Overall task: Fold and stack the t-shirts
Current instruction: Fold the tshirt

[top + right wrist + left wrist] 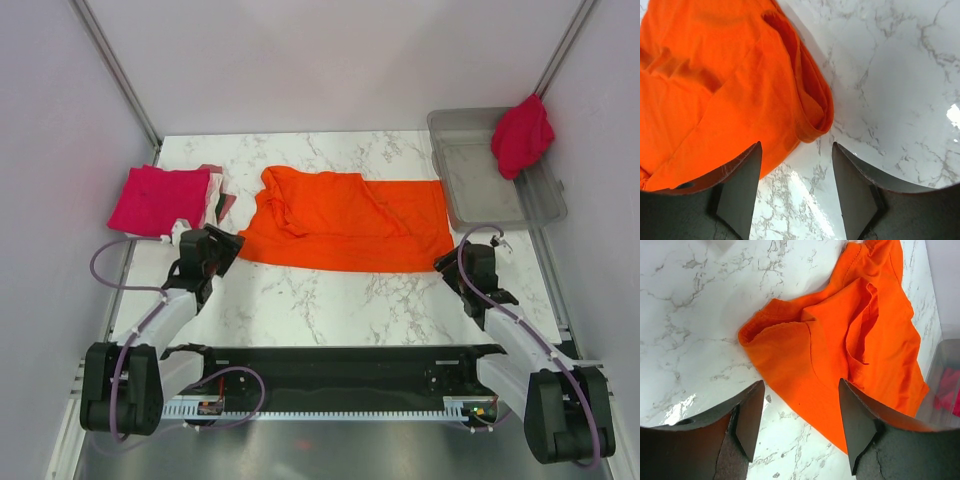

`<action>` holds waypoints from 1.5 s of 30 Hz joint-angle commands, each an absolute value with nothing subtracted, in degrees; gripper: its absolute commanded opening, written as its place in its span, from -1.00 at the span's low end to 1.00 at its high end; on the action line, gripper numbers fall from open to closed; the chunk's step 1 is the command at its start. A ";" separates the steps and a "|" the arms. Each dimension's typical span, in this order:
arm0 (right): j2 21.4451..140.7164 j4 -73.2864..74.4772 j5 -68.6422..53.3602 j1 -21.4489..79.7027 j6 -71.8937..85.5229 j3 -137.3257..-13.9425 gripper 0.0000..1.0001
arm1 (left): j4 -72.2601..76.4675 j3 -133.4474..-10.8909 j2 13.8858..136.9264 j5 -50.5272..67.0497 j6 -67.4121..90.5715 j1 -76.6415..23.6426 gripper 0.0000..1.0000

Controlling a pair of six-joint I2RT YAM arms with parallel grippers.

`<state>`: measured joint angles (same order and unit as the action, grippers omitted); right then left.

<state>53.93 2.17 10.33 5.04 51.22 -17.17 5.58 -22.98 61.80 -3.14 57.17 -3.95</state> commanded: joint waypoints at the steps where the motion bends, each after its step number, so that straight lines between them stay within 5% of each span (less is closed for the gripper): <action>1: 56.68 -1.30 6.86 5.18 54.49 -17.31 0.32 | 1.87 -22.50 59.86 -1.49 59.58 -4.30 0.37; 9: 62.05 -8.17 7.73 6.24 60.20 -15.82 0.27 | 8.16 -17.93 60.20 -3.60 66.44 -7.65 0.37; 12: 64.59 -8.26 10.98 7.03 61.26 -16.96 0.00 | 14.12 -17.58 64.33 -2.12 66.80 -7.73 0.26; 16: 66.97 -7.12 15.55 7.12 61.79 -18.02 -0.66 | 17.13 -18.46 69.86 -0.26 66.53 -7.73 0.13; 20: 68.37 -7.47 15.65 7.21 61.26 -18.63 -0.90 | 21.00 -18.19 73.91 -0.97 66.53 -7.65 0.13; 28: 68.03 -8.61 13.98 7.21 60.82 -18.37 -0.94 | 22.94 -20.65 81.20 -0.88 66.27 -7.65 0.11; 35: 66.71 -8.09 14.06 7.38 60.73 -18.98 -0.95 | 20.40 -22.66 81.47 -2.72 65.66 -7.73 -0.52; 37: 66.62 -7.74 14.15 7.64 60.56 -19.25 -0.99 | 19.16 -24.25 82.26 -2.46 64.35 -7.65 -0.93; 45: 64.52 -1.77 15.20 7.82 56.34 -23.38 -1.00 | 14.18 -26.36 76.13 -3.24 59.95 -6.42 -0.96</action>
<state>67.07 -4.10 13.04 7.57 58.76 -19.99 17.98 -23.94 80.82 -0.56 63.86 -7.14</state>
